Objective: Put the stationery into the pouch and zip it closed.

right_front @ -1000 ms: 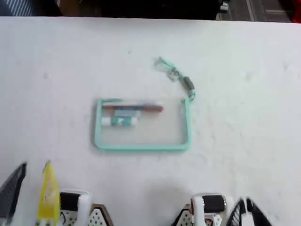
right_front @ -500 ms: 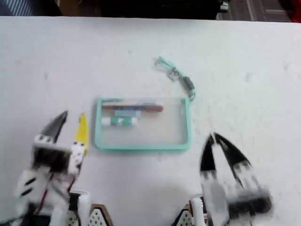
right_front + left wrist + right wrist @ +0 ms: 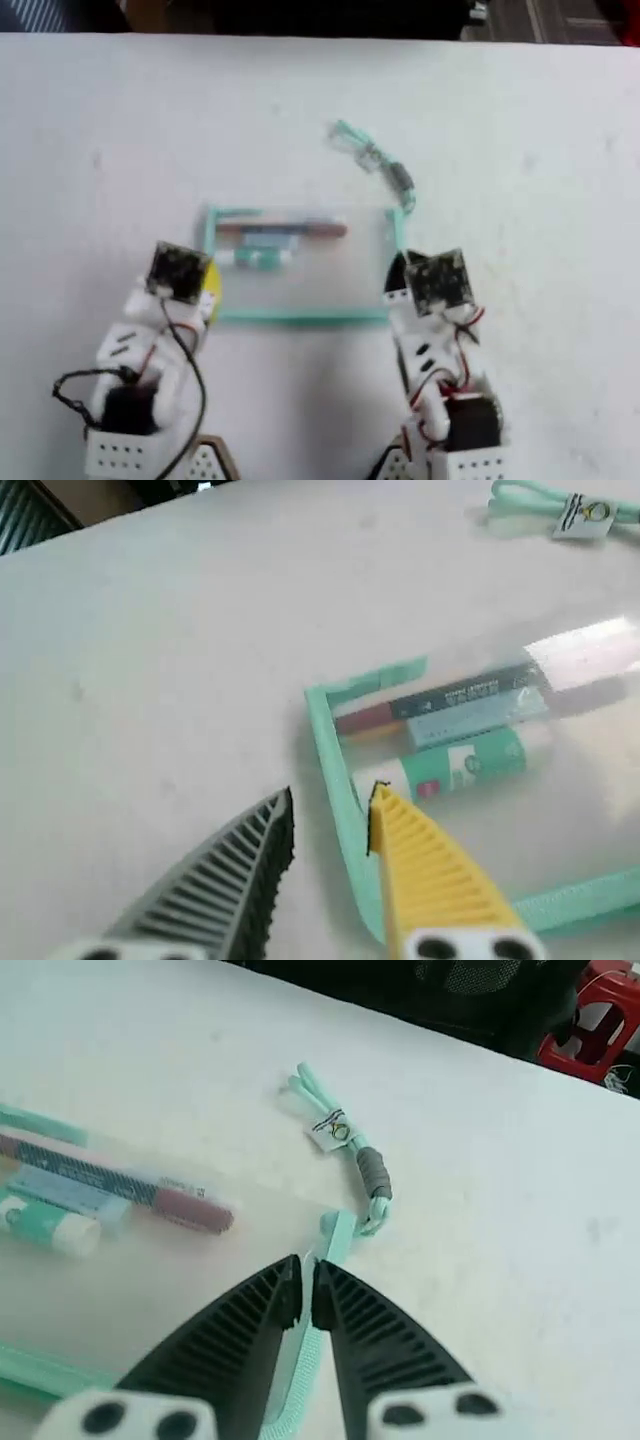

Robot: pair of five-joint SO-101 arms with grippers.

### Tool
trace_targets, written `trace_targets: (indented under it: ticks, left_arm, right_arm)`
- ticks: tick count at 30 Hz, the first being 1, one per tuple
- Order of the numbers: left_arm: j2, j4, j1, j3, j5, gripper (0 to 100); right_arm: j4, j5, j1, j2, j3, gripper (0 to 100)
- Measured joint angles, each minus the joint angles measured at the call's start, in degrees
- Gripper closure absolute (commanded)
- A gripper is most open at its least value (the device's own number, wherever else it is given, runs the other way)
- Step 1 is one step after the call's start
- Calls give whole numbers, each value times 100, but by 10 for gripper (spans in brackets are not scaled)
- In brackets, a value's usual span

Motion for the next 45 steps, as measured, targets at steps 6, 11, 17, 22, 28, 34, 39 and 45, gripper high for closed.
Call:
trace_targets:
  ticks: [6,11,17,22,28,34,39,45]
  left_arm:
    - [-9,-352,0,202,0,850]
    - [9,-167,0,211,0,850]
    - [9,1125,0,211,0,850]
    - [9,2084,0,211,0,853]
    - [9,2251,0,211,0,853]
    - [9,2251,0,211,0,853]
    - [9,2251,0,211,0,853]
    - [9,2251,0,211,0,853]
  right_arm:
    - [-923,0,9,9,703,981]
    - [-818,0,9,9,730,981]
    - [862,0,0,9,730,981]
    - [2277,9,0,9,730,981]
    - [2418,9,0,9,730,981]
    - [2418,9,0,9,730,981]
    - [2418,9,0,9,730,981]
    - [2418,9,0,9,730,981]
